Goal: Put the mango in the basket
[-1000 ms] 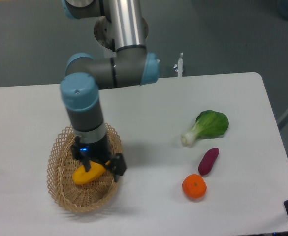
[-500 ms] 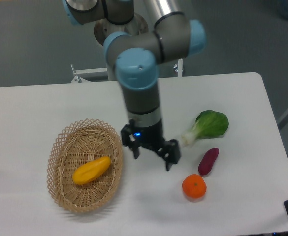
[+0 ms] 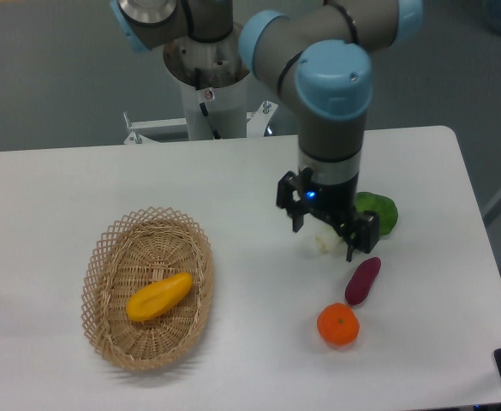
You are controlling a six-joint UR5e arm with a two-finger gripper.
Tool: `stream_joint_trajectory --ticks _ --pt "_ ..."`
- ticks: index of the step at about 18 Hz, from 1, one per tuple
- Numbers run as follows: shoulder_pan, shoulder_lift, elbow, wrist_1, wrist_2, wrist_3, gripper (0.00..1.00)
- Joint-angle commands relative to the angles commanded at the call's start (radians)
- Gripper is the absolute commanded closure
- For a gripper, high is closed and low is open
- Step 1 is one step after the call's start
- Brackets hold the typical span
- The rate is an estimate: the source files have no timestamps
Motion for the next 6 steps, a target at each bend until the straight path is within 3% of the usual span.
stream_joint_trajectory --ticks 6 --pt "0.009 0.002 0.000 -0.002 -0.002 0.008 0.00"
